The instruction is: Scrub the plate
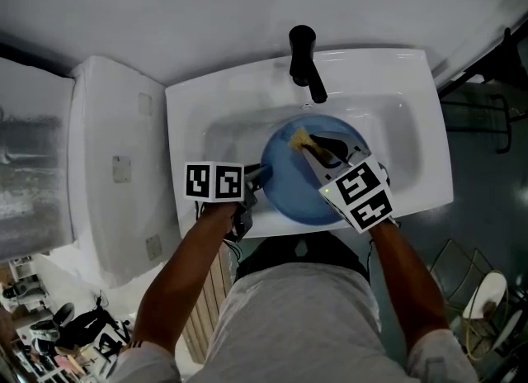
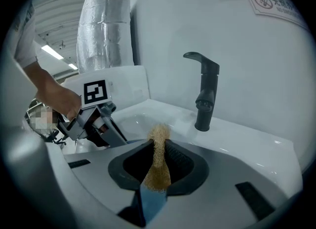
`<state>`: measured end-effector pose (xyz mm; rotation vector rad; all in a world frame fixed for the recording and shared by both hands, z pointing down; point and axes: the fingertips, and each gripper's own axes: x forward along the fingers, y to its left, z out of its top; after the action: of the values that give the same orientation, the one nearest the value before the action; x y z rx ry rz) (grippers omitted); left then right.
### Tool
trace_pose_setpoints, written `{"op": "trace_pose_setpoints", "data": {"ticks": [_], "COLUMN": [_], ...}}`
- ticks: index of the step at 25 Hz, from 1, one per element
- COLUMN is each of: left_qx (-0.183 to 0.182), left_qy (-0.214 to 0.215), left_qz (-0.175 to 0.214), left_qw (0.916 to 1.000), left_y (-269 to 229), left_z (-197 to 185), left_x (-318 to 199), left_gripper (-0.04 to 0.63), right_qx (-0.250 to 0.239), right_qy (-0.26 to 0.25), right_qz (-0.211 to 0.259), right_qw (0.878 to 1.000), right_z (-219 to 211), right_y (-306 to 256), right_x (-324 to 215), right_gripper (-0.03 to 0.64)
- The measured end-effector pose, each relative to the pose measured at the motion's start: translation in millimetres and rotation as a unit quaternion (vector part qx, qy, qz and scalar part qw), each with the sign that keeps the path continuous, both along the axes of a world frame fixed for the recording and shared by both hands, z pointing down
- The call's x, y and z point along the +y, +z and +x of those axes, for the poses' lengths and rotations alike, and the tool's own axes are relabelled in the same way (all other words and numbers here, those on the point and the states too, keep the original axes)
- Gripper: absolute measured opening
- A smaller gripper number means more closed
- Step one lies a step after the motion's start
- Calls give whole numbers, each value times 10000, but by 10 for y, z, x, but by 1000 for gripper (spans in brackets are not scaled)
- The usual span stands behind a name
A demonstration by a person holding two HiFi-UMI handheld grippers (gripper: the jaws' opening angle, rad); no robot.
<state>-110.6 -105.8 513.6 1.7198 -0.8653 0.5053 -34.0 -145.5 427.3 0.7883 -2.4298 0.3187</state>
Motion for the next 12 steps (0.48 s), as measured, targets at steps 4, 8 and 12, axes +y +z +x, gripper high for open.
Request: {"op": "trace_pose_setpoints", "data": {"ticks": [4, 8, 12], "left_qx": [-222, -494, -528], "left_qy": [-168, -276, -536], "left_qz": [477, 826, 984], "left_qw": [9985, 9950, 9923], "left_y": [-142, -235, -312], "left_z": [-80, -152, -182], "left_x": [-53, -70, -56], "left_gripper": [43, 28, 28], "right_qx": [142, 182, 170], "right_qy": [163, 321, 433], "right_qz": [-38, -74, -85], "right_qw": [9998, 9993, 9989], "right_z": [-75, -165, -254], "right_y": [18, 18, -7], "right_x": [-55, -88, -91], "right_gripper": [63, 63, 63]}}
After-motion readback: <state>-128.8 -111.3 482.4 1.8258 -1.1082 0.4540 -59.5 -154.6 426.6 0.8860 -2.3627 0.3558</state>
